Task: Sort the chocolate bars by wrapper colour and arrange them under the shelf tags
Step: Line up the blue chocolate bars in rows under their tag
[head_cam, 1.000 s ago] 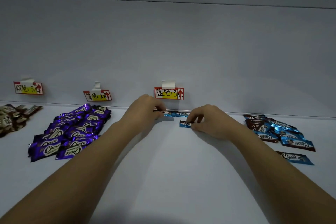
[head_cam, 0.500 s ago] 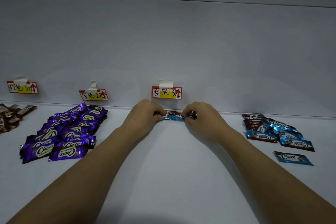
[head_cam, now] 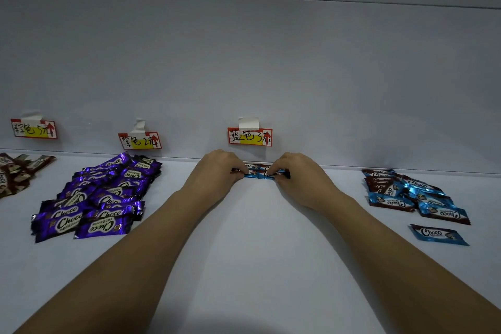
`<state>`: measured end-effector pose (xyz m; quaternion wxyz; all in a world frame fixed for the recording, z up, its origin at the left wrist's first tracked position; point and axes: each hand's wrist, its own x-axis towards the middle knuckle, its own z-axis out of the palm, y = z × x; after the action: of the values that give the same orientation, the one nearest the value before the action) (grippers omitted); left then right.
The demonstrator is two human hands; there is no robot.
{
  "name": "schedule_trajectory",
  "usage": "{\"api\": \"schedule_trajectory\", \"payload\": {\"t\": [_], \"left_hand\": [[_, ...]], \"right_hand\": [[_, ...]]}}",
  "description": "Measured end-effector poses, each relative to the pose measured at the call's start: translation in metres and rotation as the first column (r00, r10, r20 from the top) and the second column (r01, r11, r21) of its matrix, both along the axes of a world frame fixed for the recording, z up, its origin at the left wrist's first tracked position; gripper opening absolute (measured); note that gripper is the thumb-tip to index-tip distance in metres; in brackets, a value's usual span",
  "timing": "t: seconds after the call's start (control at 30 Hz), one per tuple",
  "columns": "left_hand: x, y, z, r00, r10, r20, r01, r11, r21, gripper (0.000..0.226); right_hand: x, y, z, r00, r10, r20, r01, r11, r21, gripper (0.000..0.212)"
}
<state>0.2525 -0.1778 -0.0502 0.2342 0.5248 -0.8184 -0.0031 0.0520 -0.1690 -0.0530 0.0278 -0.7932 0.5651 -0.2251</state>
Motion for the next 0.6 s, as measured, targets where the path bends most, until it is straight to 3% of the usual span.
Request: {"api": "schedule_trajectory", "payload": {"t": [0.3, 0.47, 0.6], "left_hand": [[-0.001, 0.004, 0.002, 1.0, 0.0, -0.019, -0.001, 0.999, -0.048, 0.022], [-0.026, 0.028, 0.016, 0.999, -0.024, -0.037, 0.018, 0.987, -0.161, 0.02], [-0.072, 0.041, 0.023, 0.994, -0.098, -0.047, 0.094, 0.991, -0.092, 0.019]], "right_hand": [[-0.002, -0.002, 0.001, 0.999, -0.011, 0.047, 0.012, 1.0, -0.028, 0.023], [-0.017, 0.011, 0.029, 0.967, -0.036, 0.253, 0.048, 0.998, -0.043, 0.019], [-0.051, 0.021, 0.058, 0.897, -0.048, 0.439, 0.034, 0.999, 0.04, 0.016]]}}
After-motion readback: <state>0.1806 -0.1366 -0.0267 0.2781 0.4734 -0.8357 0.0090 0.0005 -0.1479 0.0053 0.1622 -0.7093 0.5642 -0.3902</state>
